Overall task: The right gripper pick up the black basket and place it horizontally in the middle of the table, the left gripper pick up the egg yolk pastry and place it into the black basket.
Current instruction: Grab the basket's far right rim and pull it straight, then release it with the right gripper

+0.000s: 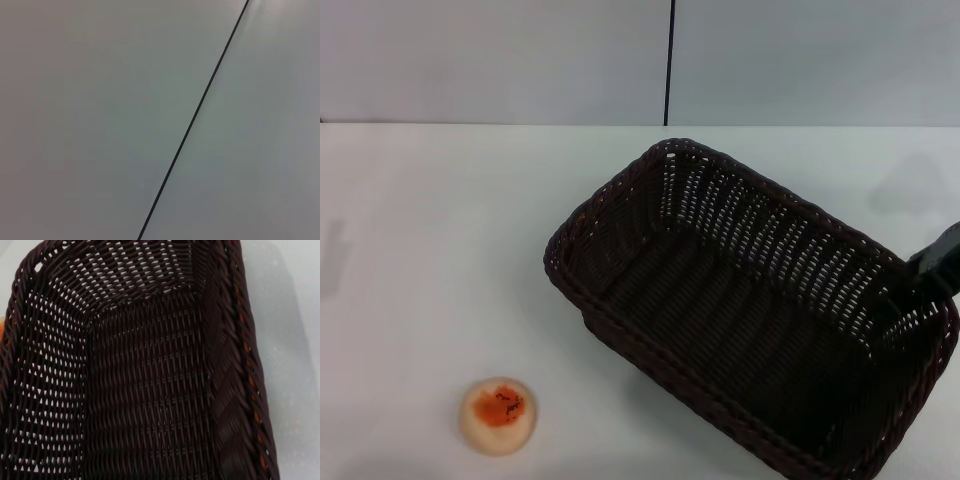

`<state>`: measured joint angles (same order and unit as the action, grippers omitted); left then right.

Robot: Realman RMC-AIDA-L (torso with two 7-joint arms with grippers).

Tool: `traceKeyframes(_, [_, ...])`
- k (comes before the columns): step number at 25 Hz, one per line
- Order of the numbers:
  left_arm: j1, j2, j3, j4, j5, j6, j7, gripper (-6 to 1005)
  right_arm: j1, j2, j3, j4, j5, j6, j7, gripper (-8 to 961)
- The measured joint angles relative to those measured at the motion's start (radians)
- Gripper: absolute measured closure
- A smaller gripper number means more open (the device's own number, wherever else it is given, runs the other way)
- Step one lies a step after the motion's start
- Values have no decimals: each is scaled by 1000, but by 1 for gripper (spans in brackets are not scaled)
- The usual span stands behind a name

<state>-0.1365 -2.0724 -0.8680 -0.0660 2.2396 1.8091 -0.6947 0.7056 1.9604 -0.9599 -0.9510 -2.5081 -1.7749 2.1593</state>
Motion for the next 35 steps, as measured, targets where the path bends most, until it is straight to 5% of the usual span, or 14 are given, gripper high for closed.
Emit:
traceKeyframes(19, [-1, 0, 0, -15, 0, -21, 0, 186, -3, 0, 8, -3, -13, 3, -28, 762])
traceKeyframes(35, [-2, 0, -6, -25, 0, -15, 0, 185, 0, -37, 144, -67, 216, -116, -74, 732])
